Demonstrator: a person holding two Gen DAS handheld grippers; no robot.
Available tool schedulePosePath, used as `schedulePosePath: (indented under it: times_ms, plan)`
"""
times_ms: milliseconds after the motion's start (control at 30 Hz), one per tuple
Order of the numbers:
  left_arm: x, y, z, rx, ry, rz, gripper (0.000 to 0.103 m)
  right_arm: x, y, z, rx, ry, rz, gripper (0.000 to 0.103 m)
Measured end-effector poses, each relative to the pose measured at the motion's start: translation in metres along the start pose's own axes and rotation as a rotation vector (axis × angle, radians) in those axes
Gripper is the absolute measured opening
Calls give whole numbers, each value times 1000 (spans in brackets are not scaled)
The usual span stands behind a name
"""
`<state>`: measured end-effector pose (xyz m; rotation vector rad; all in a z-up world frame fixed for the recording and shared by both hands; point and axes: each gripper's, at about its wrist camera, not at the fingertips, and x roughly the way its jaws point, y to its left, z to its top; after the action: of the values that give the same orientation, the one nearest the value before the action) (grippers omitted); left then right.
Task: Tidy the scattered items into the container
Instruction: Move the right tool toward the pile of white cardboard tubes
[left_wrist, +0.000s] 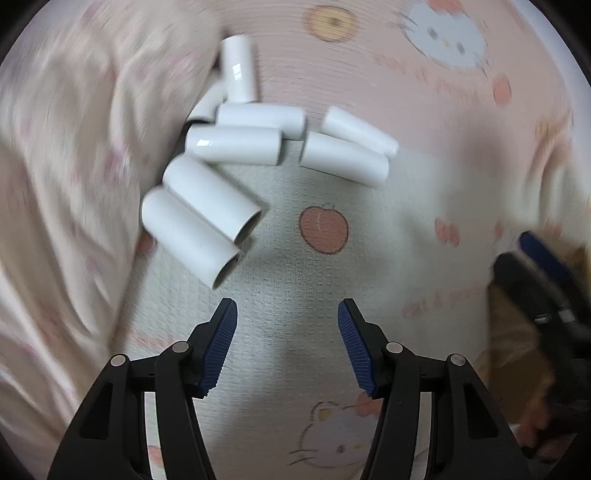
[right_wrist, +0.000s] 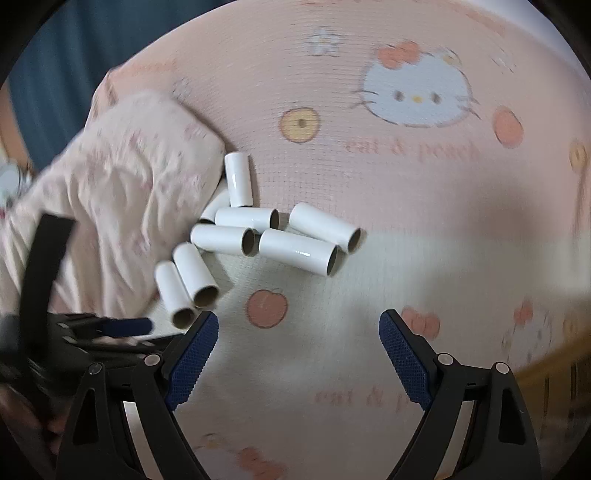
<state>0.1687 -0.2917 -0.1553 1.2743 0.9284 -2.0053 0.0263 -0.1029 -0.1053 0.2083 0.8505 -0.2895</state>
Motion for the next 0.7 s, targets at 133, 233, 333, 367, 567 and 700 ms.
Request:
schedulePosePath:
  times_ms: [133,233,333,367,567,700]
  plan:
    - [4,24,-7,-107,-33,-71,61,23,-8,1,53,28,62,88]
    - [15,37,-8,-179,-19,-111,61,38,-19,-1,193,31,157,88]
    - [21,47,-11,-234,-54,-136,61,54,-20,1,254,29,217,88]
    - [23,50,-13,-243,-71,-130,61,60,-19,2,263,33,244,88]
    - [34,65,-16,-309,-143,-127,61,90,-1,9,235,84,275,88]
    - [34,76,-10,-356,-205,-127,61,101,7,13,196,49,271,88]
